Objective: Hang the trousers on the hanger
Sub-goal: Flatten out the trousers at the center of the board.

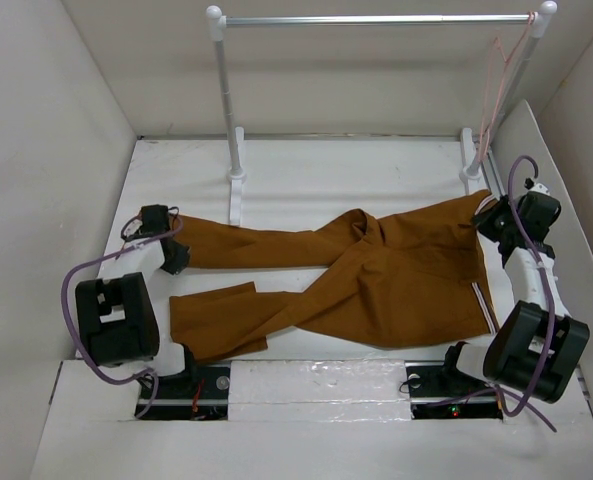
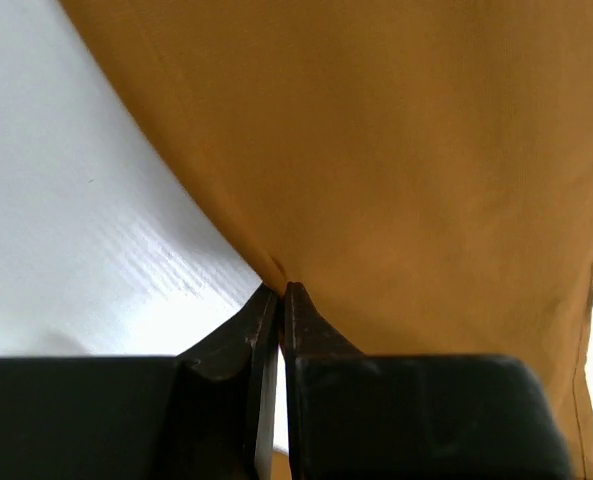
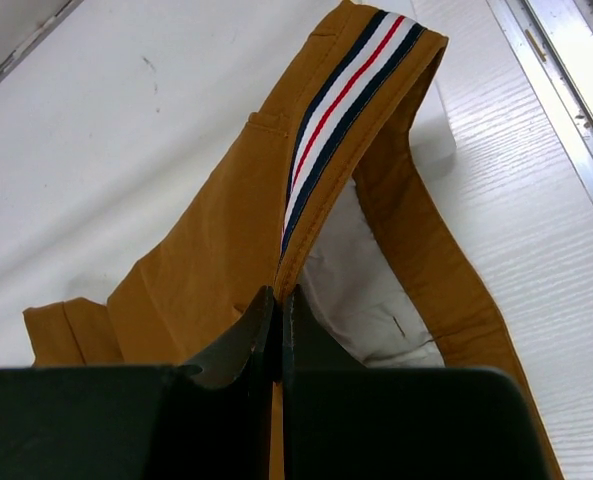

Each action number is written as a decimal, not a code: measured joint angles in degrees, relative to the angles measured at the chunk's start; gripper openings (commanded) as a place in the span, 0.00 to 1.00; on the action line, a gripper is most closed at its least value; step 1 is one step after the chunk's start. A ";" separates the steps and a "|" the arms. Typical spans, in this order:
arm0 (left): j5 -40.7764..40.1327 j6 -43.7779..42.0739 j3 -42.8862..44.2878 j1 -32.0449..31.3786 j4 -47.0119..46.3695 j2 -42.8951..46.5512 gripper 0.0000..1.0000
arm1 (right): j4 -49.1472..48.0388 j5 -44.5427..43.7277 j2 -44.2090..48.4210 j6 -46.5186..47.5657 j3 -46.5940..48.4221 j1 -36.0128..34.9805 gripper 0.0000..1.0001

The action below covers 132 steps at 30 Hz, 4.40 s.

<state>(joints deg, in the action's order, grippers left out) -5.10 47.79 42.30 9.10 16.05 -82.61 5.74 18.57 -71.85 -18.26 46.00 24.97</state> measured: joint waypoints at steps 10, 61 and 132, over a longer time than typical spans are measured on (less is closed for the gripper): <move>-7.74 -3.91 17.46 -4.72 14.64 29.11 0.00 | 0.11 -2.51 -2.45 -2.03 0.11 -0.76 0.00; -10.19 -11.87 5.42 0.68 2.32 -2.56 0.60 | 0.74 -4.87 -22.97 -2.40 13.62 3.63 0.00; 1.36 -11.39 20.92 -14.12 2.64 3.41 0.57 | 3.67 -1.53 -3.76 3.63 9.16 -13.27 0.00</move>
<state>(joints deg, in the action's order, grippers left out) -3.75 36.40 63.22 -5.02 18.70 -79.20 9.41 17.04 -75.61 -14.63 55.16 11.70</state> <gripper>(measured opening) 0.597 0.010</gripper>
